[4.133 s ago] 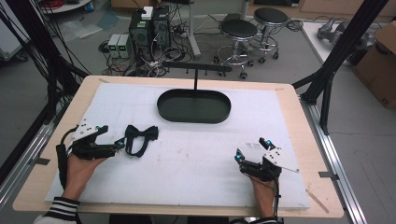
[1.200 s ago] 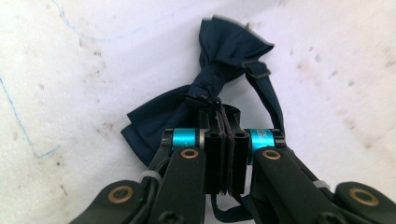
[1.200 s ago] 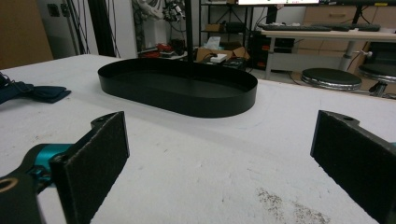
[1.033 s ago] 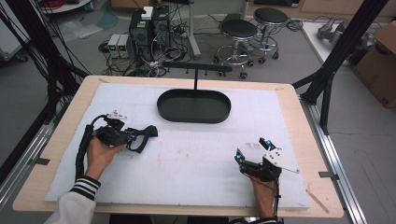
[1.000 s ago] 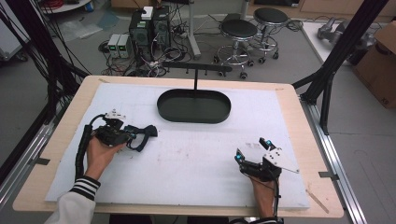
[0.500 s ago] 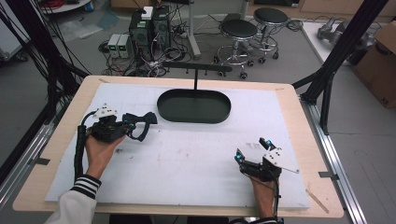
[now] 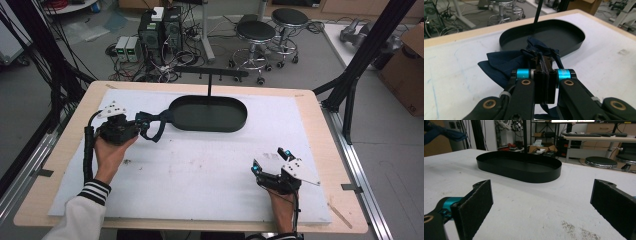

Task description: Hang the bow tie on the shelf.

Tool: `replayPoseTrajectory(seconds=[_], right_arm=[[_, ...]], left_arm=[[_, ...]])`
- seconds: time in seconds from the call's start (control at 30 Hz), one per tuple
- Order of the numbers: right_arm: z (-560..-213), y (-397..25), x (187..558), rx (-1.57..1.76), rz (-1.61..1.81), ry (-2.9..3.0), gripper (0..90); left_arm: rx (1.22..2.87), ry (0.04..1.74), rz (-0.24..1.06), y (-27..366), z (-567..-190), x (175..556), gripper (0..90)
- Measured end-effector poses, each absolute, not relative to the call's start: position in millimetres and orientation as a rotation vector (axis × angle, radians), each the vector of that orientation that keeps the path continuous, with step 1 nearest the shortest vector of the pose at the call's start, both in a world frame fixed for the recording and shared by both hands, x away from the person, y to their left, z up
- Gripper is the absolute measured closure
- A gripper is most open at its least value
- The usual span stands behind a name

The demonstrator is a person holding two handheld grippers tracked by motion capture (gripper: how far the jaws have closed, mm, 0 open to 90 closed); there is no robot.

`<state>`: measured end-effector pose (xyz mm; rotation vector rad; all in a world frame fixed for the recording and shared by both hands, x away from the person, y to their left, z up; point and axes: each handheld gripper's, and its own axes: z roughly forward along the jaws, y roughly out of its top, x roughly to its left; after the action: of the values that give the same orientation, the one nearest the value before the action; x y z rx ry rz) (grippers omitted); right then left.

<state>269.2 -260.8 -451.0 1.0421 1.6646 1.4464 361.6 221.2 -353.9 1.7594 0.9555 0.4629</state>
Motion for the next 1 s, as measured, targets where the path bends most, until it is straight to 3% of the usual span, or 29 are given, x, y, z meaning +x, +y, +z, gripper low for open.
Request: replayPoseTrajectory(seconds=[0.5, 1.0], right_arm=[[-451, -260, 269, 1.045, 1.445, 1.664, 3.3], [-451, -262, 270, 1.049, 1.451, 1.661, 3.4]], left_arm=[[1.765, 0.806, 0.481, 191, -309, 375, 88.7], [1.700, 0.761, 0.465, 163, -283, 401, 88.7]])
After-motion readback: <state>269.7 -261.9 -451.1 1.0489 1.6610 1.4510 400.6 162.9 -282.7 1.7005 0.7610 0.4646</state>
